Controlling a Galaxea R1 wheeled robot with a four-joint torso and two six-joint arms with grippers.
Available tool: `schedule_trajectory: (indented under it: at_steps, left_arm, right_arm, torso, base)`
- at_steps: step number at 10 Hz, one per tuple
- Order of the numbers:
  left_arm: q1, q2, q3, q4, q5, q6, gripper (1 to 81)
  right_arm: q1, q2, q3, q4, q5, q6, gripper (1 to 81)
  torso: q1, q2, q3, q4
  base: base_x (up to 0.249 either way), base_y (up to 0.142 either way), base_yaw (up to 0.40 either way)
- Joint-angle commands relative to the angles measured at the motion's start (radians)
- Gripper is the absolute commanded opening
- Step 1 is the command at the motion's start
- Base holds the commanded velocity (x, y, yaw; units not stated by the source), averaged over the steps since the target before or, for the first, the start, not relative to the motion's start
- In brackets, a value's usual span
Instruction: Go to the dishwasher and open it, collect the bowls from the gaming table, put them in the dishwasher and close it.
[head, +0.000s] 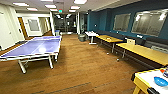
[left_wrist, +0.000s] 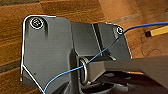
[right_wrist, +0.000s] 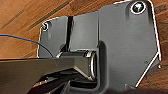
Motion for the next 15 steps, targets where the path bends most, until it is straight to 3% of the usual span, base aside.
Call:
schedule_trajectory:
  at_steps: [1, 15]
  left_arm:
    - [-0.037, -0.009, 0.012, 0.012, 0.045, 0.006, 81.1]
    - [-0.035, -0.006, 0.011, 0.012, 0.045, 0.007, 81.1]
  right_arm:
    - [0.042, -0.003, 0.006, 0.007, -0.045, -0.002, 81.1]
    - [0.036, -0.003, 0.007, 0.005, -0.047, -0.002, 81.1]
  torso:
    - [0.0, 0.0, 0.0, 0.0]
    - [0.0, 0.0, 0.0, 0.0]
  base:
    - [0.0, 0.0, -0.341]
    - [0.0, 0.0, -0.353]
